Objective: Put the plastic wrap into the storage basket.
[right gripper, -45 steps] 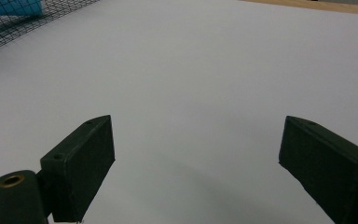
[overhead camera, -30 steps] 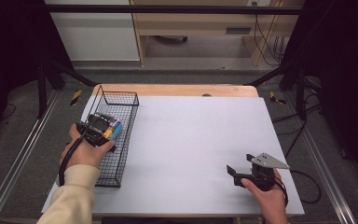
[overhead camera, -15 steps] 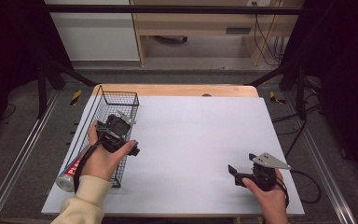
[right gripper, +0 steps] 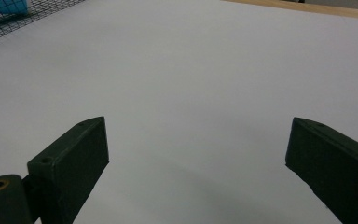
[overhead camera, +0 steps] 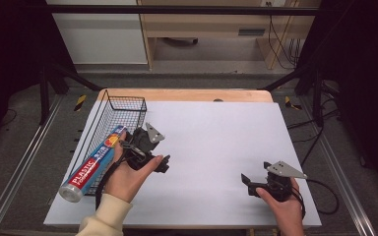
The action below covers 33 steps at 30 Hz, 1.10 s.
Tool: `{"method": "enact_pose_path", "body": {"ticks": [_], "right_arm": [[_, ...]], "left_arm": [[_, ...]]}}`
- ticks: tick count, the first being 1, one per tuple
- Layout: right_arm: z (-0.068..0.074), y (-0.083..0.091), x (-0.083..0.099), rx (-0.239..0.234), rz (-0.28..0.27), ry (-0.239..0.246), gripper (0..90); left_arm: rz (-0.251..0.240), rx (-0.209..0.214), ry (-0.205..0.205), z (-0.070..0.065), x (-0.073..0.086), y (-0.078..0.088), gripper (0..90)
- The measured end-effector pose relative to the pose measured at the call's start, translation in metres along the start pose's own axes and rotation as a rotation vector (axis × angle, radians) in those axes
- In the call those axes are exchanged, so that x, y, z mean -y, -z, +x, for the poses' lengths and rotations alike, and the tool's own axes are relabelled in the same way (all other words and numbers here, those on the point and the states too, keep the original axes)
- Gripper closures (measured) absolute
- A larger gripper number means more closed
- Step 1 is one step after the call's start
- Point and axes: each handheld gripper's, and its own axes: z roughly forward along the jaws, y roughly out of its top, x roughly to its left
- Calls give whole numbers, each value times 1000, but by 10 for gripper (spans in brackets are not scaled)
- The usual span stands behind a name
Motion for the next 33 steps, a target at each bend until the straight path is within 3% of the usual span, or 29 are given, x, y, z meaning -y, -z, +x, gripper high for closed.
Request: {"method": "enact_pose_path", "body": {"ticks": [9,21,28,33], "right_arm": [[-1,1,0,5,1,2,60],[-2,2,0,8,-1,-1,60],[-2,1,0,8,0,1,60],[-2,1,0,11,4,4,60]], "left_arm": [[-67,55,-23,-30,-2,-14,67],[-108,136,-68,-48,2,-39,74],[-101,173,-78,-57,7,-52,74],[-47,204,-84,-61,14,-63,73]]}}
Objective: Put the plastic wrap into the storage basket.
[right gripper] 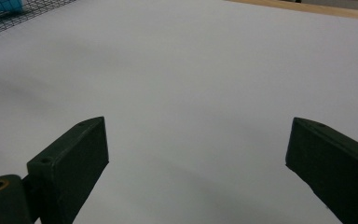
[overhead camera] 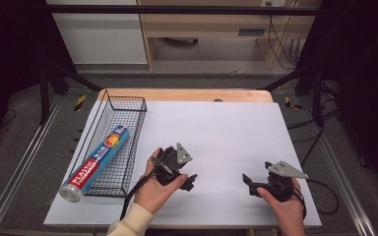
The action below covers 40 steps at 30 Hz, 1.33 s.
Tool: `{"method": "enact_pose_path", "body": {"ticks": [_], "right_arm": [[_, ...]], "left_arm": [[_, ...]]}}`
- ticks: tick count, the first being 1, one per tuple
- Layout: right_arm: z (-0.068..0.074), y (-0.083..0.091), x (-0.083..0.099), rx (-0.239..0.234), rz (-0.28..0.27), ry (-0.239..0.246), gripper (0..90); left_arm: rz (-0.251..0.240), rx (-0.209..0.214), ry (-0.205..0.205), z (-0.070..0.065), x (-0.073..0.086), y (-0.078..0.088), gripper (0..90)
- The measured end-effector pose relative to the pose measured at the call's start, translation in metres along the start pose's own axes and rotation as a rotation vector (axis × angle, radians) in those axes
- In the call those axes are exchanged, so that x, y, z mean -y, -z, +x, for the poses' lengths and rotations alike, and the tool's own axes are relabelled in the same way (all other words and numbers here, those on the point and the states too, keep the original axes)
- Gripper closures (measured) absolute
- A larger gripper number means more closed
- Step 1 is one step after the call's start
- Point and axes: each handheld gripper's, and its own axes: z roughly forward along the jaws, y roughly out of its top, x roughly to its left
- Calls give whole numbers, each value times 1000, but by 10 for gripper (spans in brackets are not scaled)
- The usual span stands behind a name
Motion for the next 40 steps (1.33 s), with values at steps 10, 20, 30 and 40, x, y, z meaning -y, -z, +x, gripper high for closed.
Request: {"method": "enact_pose_path", "body": {"ticks": [10,20,30,40], "right_arm": [[0,0,0,-1,-4,-1,60],[0,0,0,2,-3,-1,60],[0,1,0,9,-5,4,61],[0,2,-1,16,-3,13,61]], "left_arm": [[45,56,19,3,15,-15,70],[76,83,25,7,31,-26,69],[59,86,55,11,51,-30,68],[12,95,50,10,67,-22,64]]}}
